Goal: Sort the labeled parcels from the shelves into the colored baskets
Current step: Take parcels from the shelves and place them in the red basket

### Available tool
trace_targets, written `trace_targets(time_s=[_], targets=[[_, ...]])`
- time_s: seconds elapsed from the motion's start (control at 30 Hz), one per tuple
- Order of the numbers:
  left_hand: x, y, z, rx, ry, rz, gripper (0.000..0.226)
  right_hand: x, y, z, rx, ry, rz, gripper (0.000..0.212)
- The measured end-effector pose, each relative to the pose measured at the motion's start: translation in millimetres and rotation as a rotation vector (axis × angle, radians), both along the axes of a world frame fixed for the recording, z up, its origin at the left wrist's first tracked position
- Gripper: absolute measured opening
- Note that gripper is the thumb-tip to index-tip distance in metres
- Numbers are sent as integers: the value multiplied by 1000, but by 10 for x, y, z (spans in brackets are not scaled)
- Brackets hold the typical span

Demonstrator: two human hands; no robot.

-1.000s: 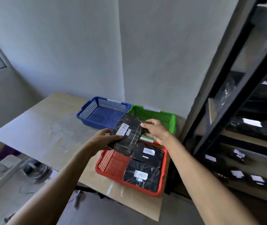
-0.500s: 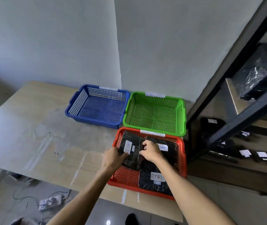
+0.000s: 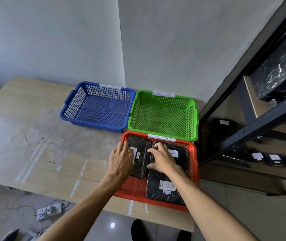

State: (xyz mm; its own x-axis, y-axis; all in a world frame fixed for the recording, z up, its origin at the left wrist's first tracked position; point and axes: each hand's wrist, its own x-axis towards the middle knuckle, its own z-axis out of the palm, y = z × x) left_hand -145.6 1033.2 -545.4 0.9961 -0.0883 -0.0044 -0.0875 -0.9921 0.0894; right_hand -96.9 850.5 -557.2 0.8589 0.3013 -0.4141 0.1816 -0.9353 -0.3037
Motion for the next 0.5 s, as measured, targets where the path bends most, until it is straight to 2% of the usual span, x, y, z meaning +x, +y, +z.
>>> trace_targets(time_s=[0.03,0.1,0.17,0.23,0.37,0.5], targets=[[19,72,3,14,18,-106,62,0,-10,-9,-4,3,2,77],[51,236,-11,46,174,-257,108,-8,-25,-28,-1,6,15,85],[97,382,-41,130,378,-292,134,-32,-33,-52,6,3,32,94],[139,458,-72,209,469,-296,137,-60,-37,-71,12,1,41,101],[176,403,-112,210,410,-290,118,-92,-35,-73,0,-16,67,106],[119,394,-170,180,395,-259,116,-101,-25,-61,-4,-20,63,105]])
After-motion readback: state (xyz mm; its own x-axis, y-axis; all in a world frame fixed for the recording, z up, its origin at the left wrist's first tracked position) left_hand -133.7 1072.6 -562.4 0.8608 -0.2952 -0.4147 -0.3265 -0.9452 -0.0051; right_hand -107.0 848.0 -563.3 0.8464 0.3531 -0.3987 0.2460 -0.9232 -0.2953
